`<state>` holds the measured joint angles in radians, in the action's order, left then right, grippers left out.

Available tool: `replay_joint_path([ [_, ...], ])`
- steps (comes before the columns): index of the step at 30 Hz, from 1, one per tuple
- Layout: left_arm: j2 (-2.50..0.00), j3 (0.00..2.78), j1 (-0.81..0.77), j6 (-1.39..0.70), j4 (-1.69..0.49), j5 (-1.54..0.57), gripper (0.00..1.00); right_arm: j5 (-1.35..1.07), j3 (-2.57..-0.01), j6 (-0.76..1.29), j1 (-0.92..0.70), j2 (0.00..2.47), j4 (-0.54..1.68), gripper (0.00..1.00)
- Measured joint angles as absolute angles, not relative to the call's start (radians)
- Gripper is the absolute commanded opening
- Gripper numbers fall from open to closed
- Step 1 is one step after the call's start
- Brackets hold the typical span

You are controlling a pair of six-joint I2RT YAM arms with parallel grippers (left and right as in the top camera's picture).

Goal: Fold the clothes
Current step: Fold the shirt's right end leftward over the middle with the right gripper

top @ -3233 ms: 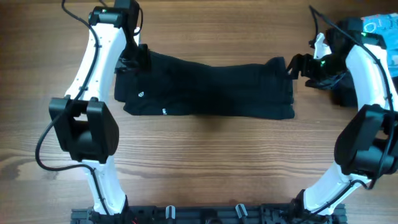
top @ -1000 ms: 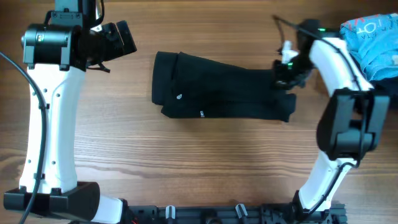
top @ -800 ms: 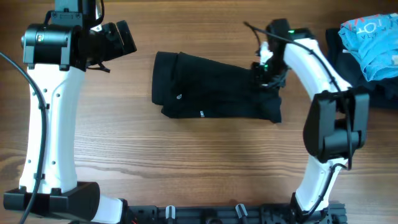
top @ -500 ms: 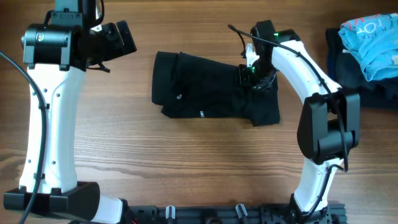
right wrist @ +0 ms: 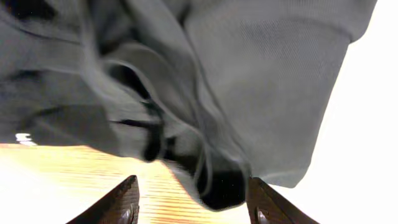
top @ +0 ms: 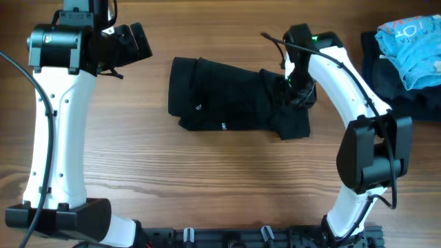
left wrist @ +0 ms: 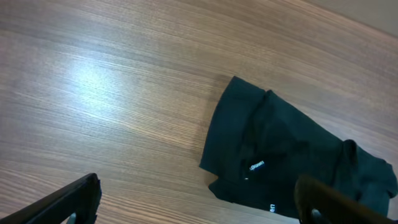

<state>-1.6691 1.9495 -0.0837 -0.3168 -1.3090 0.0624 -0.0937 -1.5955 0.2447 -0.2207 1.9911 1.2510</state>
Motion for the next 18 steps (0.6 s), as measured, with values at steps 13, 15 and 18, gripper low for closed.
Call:
replay_joint_path([
  [13,-1.669,1.95,-0.084,-0.317,-1.309,0.062,1.0,-0.149,-1.441,0.264,-0.223,1.991,1.188,0.04],
  [15,-1.669,1.95,-0.084,-0.317,-1.308,0.062,1.0,-0.173,-1.441,0.257,-0.244,1.991,1.188,0.04],
  [18,-1.669,1.95,-0.084,-0.317,-1.307,0.062,1.0,-0.197,-1.441,0.256,-0.303,1.991,1.161,0.13],
])
